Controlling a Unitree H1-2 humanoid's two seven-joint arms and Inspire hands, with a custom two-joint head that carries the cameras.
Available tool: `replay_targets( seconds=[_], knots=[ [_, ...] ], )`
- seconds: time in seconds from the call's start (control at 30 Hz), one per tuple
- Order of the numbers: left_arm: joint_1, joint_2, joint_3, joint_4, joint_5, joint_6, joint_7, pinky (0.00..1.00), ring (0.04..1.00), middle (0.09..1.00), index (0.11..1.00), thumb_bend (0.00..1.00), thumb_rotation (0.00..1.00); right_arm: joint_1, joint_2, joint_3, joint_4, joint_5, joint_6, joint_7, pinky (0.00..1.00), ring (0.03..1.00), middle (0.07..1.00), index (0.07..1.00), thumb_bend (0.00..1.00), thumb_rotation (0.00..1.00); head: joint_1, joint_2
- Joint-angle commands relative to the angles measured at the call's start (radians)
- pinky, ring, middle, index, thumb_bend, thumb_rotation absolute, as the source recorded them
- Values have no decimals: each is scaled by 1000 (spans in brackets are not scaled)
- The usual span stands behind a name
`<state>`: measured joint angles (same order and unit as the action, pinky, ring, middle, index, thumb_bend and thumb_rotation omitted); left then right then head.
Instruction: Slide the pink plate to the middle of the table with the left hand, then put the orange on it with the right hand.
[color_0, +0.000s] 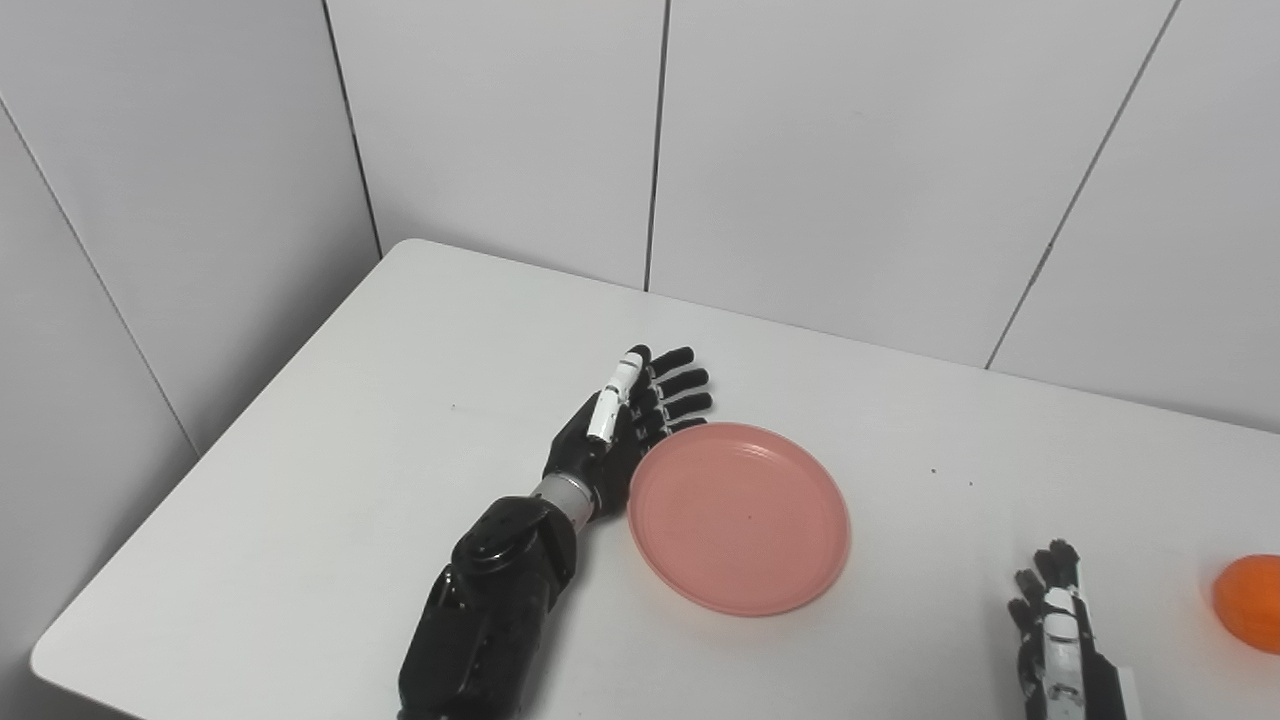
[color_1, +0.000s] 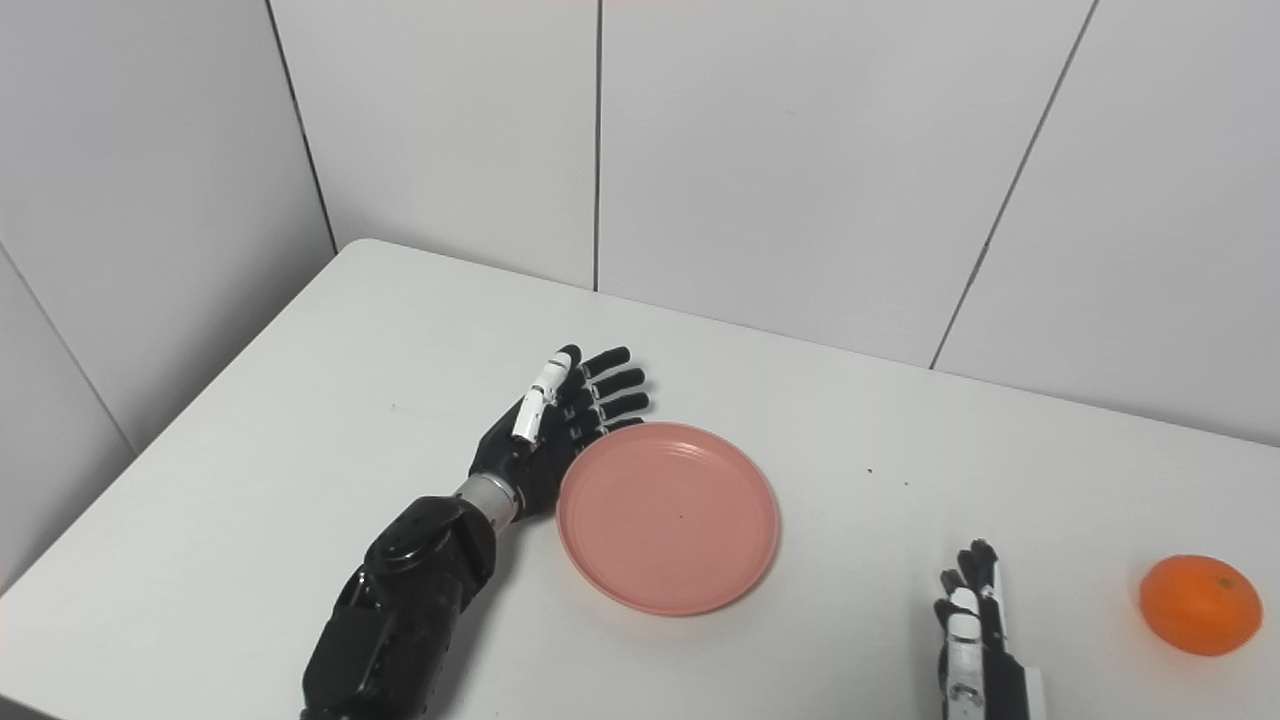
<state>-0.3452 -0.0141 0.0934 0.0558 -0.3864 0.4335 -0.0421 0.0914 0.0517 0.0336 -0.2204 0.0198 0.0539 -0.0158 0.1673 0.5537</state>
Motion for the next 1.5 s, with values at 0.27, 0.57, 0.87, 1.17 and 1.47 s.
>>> replay_targets(
  seconds=[0.27,0.57,0.87,1.17,1.47],
  knots=[
    [-2,-45,-41,-62,27,2,-2,780,802,814,801,352,1000,-16,24,17,-38,-22,-11,-11,1000,977,994,993,235,1000,-40,18],
    [6,-84,-74,-70,42,14,0,794,821,834,829,353,1000,-13,42,23,-45,-38,-5,-19,997,962,980,979,239,1000,-76,36],
    [20,-115,-99,-80,72,25,10,784,814,828,818,359,1000,-13,60,27,-58,-62,10,-32,980,957,972,969,240,1000,-101,52],
    [34,-135,-124,-87,76,28,18,774,805,820,811,352,1000,-18,66,32,-53,-80,9,-39,975,958,973,966,244,1000,-124,64],
    [41,-143,-126,-81,103,0,25,792,823,837,827,353,1000,-28,60,22,-62,-80,47,-43,973,961,976,969,241,1000,-135,70]
  ],
)
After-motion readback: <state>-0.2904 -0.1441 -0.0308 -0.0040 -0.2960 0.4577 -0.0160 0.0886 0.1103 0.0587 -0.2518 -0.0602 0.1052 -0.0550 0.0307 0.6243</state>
